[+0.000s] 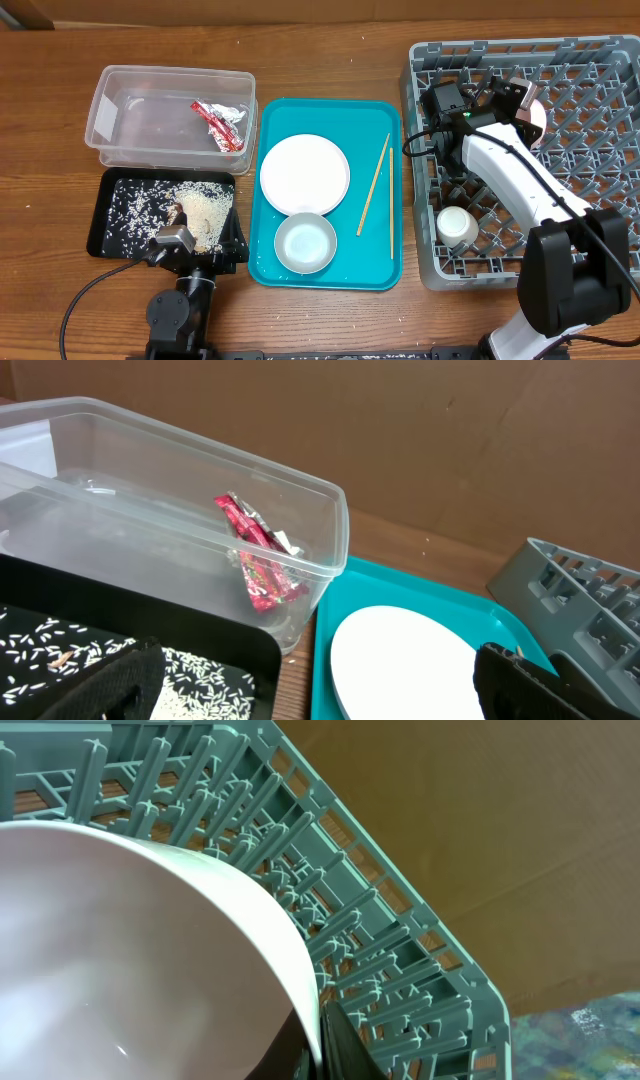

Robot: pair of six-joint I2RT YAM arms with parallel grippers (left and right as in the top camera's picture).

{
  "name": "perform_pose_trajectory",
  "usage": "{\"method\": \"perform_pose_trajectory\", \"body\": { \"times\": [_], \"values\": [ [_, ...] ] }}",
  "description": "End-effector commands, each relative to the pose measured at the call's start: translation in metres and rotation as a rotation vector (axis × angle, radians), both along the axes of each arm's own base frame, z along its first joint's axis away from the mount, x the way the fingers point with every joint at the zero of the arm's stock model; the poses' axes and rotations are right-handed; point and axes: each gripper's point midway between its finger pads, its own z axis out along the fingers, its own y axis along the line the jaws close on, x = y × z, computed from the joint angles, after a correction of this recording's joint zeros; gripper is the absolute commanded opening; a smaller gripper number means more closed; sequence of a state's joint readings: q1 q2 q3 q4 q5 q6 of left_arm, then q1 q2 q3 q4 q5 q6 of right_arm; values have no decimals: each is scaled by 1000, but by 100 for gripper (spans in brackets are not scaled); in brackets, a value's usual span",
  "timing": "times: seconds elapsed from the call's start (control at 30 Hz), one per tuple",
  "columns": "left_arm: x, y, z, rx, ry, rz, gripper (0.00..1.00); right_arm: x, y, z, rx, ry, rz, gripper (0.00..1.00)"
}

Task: Sort waste into correct bins and load items into the dishwasher
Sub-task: 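Stand the pink plate upright in the rack slots and open the right gripper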

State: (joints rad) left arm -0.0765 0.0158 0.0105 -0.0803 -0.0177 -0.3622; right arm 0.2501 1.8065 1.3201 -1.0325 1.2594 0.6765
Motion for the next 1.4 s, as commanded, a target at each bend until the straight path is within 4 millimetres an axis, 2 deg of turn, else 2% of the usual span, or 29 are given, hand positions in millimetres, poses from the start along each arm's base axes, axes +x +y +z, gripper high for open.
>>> {"method": "perform_pose_trajectory", "body": {
  "times": [0.0,0.27,0.37,0.47,0.73,0.87,1.03,1.13,1.37],
  "values": [
    [0,0,1,21,-12,-6,100,-1,8,-9,62,11,18,4],
    [0,0,1,21,-12,-6,100,-6,24,-15,49,59,67,4],
    [0,0,1,21,-12,-6,100,-5,33,-4,-16,51,98,4],
    [0,0,1,21,-12,-6,100,-2,34,19,-127,2,103,4],
    [0,0,1,21,-12,-6,100,-6,28,22,-149,23,92,4],
    [0,0,1,21,-12,-6,100,-7,11,21,-138,18,45,4],
    [0,0,1,21,-12,-6,100,-10,-4,6,-48,36,-3,4],
    [0,0,1,21,-12,-6,100,-11,0,2,-30,46,6,4],
    [0,0,1,21,-12,-6,100,-12,26,-8,-45,75,85,4]
  ]
}}
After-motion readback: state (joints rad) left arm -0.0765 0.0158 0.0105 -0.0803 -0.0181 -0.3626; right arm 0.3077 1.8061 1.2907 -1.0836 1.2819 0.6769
